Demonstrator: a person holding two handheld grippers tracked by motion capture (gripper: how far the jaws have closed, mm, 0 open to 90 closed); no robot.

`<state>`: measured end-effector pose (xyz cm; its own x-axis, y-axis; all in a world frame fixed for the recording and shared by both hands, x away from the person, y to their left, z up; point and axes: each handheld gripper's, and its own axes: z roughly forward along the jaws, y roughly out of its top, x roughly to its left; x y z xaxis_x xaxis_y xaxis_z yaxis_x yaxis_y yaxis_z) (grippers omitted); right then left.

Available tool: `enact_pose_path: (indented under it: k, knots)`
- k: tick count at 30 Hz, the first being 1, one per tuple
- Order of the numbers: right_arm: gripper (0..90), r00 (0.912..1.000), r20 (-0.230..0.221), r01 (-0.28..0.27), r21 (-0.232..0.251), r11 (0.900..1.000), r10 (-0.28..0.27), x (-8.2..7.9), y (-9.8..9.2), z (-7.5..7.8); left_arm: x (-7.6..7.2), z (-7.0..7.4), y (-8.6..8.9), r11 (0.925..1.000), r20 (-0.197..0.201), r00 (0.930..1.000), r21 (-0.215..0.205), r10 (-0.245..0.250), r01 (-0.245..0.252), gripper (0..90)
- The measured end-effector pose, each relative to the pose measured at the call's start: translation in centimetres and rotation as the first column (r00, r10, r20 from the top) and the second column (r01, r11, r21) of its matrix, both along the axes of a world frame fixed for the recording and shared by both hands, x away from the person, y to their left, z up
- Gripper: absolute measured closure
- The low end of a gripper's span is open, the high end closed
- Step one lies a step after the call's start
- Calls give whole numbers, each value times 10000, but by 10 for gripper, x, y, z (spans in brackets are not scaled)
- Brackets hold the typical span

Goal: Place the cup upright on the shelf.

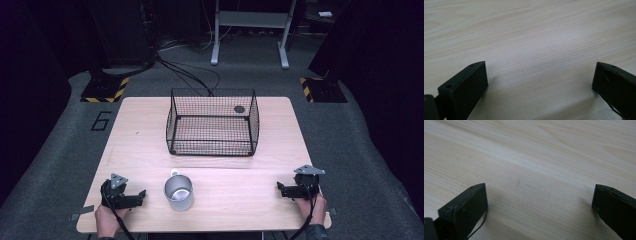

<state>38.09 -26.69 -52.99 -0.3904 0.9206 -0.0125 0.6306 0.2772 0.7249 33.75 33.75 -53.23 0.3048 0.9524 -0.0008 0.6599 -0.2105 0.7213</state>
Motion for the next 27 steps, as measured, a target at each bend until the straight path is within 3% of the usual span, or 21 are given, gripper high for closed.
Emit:
enact_pose_path:
  k: [9,13,17,24,27]
  knots:
    - [1,10000,0,-26,-64,10000,26,0,0,0,0,0,0,10000,148,9999,-58,-46,47,0]
    - [1,10000,6,-4,-29,10000,4,0,0,0,-2,1,3,9986,150,9993,-384,-357,362,0]
    - [2,10000,10,5,-8,10000,-5,0,0,0,-8,5,5,9944,487,9969,-820,-623,662,0]
    - [2,10000,17,7,-11,10000,-7,0,0,0,-16,23,1,9888,1001,9892,-941,-1067,1162,0]
    - [2,10000,21,7,-12,10000,-7,0,0,0,-21,38,-4,9824,1406,9804,-1066,-1380,1536,0]
